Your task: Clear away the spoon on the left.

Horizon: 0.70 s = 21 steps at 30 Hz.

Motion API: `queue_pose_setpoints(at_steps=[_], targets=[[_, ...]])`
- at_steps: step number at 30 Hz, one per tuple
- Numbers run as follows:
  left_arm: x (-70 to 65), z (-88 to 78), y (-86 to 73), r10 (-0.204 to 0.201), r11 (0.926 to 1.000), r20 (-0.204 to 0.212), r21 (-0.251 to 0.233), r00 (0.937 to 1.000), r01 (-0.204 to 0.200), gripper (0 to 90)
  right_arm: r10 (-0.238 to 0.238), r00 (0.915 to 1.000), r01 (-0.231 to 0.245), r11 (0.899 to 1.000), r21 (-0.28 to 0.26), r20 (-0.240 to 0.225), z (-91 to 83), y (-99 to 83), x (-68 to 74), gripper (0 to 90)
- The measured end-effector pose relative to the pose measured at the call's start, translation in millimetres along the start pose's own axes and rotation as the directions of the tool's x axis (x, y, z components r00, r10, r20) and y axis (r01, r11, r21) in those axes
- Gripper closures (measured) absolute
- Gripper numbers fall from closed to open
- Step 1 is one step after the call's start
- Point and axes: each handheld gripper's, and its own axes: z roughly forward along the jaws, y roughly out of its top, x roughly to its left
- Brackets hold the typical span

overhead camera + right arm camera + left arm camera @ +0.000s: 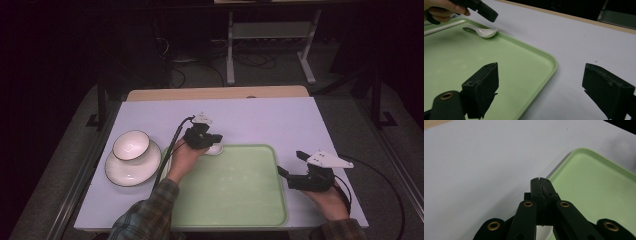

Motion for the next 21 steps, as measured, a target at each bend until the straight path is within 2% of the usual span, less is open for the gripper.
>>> queue_pose_setpoints(at_steps=[2, 8, 14, 21], targets=[[-0.9, 9.5, 1.7, 0.007, 0.9999, -0.005, 0.013, 1.0000, -0.007, 90.0, 0.000, 1.0000, 0.000, 1.000, -0.002, -0.002, 0.0, 0.0, 0.0, 13.0], [0.5, 21.4, -3.8, 0.003, 0.9981, 0.007, 0.061, 1.0000, -0.004, 90.0, 0.006, 1.0000, -0.006, 1.000, -0.006, -0.003, -0.9, 0.1, -0.3, 13.0], [-1.8, 19.2, -6.8, 0.014, 0.9948, 0.028, 0.100, 0.9995, -0.017, 90.0, 0.003, 1.0000, -0.003, 1.000, -0.006, -0.003, -0.6, 0.2, -0.2, 13.0], [-5.5, 12.1, -15.0, 0.016, 0.9926, 0.049, 0.120, 0.9986, -0.022, 90.0, 0.004, 1.0000, -0.004, 1.000, -0.005, -0.002, -0.4, 0.3, -0.5, 13.0]])
